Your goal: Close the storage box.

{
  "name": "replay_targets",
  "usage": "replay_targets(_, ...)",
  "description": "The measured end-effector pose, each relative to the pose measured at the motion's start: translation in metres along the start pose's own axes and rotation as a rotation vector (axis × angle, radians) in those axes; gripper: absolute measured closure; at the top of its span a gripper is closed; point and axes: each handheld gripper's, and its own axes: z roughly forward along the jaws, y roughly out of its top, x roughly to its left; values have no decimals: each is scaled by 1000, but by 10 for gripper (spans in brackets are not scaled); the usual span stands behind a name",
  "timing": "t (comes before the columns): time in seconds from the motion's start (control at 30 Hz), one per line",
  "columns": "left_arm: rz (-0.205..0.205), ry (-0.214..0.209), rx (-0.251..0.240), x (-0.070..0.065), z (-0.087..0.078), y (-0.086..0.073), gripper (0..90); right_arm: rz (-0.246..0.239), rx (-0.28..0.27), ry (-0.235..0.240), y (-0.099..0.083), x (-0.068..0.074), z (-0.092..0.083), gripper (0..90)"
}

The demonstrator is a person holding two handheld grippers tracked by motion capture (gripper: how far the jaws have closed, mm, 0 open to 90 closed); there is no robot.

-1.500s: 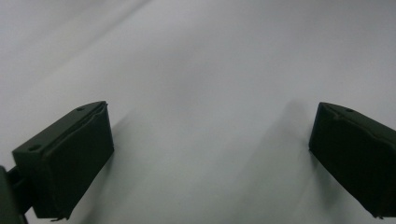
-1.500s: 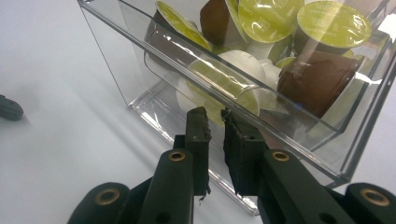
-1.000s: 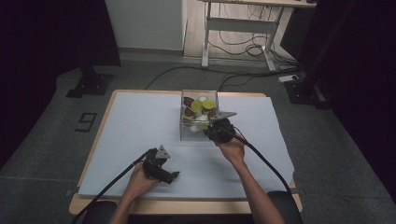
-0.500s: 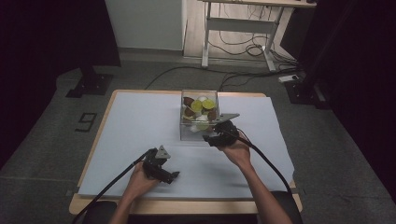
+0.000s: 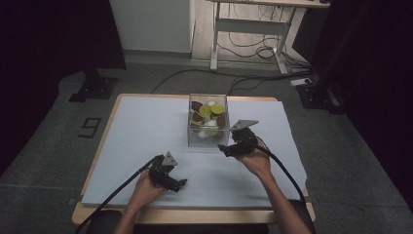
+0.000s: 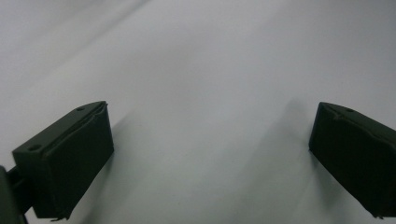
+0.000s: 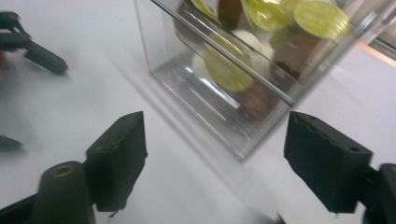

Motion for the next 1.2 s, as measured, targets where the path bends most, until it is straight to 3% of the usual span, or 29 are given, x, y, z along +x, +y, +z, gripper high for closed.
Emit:
replay_targets(0.13, -2, 0, -1, 0, 0, 0, 0, 26, 8, -22, -12, -10, -7, 142)
replay_targets(0.33, -1, 1, -1, 0, 0, 0, 0, 24, 26, -71, -27, -15, -14, 119)
replay_targets(0.43, 0, 1, 0, 0, 0, 0, 0, 32, 27, -86, -38, -18, -16, 50)
replay_targets(0.83, -1, 1, -2, 0, 0, 0, 0, 72, 64, -98, -74, -28, -16, 4)
replay_targets(1.0, -1, 1, -2, 0, 0, 0, 0, 95, 115, -111, -96, -36, -9, 0)
replay_targets(1.2, -1, -1, -1, 0, 0, 0, 0, 129, 178, -83, -118, -45, 1, 0)
